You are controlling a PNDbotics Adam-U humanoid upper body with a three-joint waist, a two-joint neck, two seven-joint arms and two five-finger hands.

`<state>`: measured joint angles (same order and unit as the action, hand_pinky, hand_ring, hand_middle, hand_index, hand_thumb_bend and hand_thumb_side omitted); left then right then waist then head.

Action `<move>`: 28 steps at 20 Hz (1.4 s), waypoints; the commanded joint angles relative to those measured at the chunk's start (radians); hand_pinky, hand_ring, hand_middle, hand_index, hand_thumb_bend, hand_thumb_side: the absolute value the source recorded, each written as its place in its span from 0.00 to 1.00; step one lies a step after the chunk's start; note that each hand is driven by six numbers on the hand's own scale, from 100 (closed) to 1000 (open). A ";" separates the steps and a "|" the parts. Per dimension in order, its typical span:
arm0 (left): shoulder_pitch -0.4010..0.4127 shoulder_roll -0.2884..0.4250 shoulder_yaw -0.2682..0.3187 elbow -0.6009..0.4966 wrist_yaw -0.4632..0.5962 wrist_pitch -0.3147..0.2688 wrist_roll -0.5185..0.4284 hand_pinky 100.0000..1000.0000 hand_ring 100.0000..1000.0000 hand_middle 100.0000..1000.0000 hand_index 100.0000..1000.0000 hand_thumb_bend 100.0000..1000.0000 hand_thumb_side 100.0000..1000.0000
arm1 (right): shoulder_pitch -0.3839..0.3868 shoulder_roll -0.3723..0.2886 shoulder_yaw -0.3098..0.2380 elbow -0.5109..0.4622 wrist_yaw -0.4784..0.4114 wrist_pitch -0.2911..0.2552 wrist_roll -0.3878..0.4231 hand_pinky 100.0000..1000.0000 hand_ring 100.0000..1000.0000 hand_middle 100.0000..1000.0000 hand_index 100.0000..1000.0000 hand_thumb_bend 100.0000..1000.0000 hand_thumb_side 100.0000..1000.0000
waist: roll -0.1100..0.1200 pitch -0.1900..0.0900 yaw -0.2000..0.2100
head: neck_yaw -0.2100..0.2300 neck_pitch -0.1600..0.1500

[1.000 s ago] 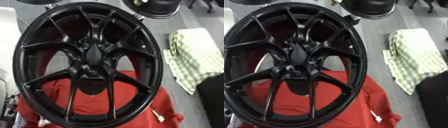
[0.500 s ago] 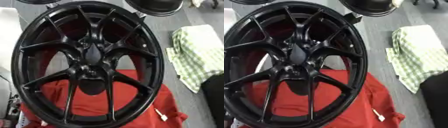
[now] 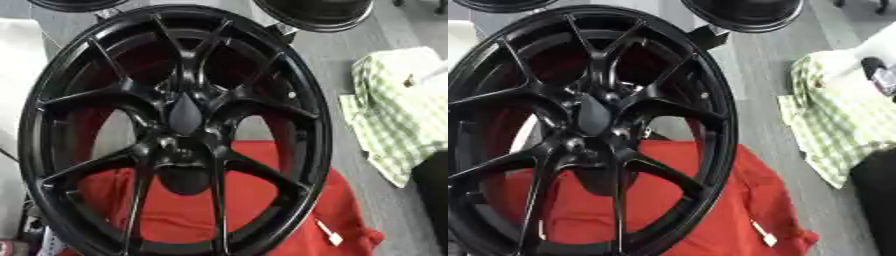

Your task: Pull the pin out of the wheel hub.

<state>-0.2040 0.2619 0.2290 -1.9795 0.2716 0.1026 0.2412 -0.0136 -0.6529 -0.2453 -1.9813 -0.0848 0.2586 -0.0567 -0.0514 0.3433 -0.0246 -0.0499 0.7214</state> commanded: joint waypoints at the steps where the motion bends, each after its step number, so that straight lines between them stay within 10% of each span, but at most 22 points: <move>1: -0.010 0.001 0.007 -0.021 0.002 -0.002 -0.001 0.69 0.54 0.50 0.61 0.01 0.79 | 0.020 0.035 -0.021 -0.016 0.069 0.002 0.007 0.91 0.83 0.56 0.73 0.20 0.00 | 0.004 -0.011 -0.002 | 0.004 -0.016; 10: -0.014 0.000 0.006 -0.021 0.003 -0.007 -0.004 0.69 0.54 0.50 0.61 0.00 0.78 | 0.082 0.133 -0.052 0.013 0.120 0.011 0.030 0.98 0.93 0.76 0.84 0.29 0.00 | 0.016 -0.004 -0.005 | 0.013 -0.026; 19: -0.016 0.000 0.005 -0.021 0.001 -0.007 -0.007 0.69 0.54 0.51 0.61 0.00 0.78 | 0.102 0.167 -0.071 -0.013 0.098 0.006 -0.002 0.96 0.88 0.66 0.78 0.34 0.00 | 0.017 -0.001 -0.009 | 0.024 -0.032; 28: -0.019 0.000 0.003 -0.021 0.001 -0.008 -0.011 0.69 0.54 0.51 0.61 0.00 0.78 | 0.070 0.153 -0.027 -0.019 -0.045 -0.176 -0.065 0.91 0.76 0.51 0.68 0.03 0.11 | 0.017 -0.002 -0.005 | 0.023 -0.036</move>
<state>-0.2118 0.2472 0.2286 -1.9795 0.2716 0.0973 0.2333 0.0602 -0.4712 -0.2731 -1.9764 -0.1051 0.1150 -0.1194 -0.0340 0.3549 -0.0300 -0.0278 0.6997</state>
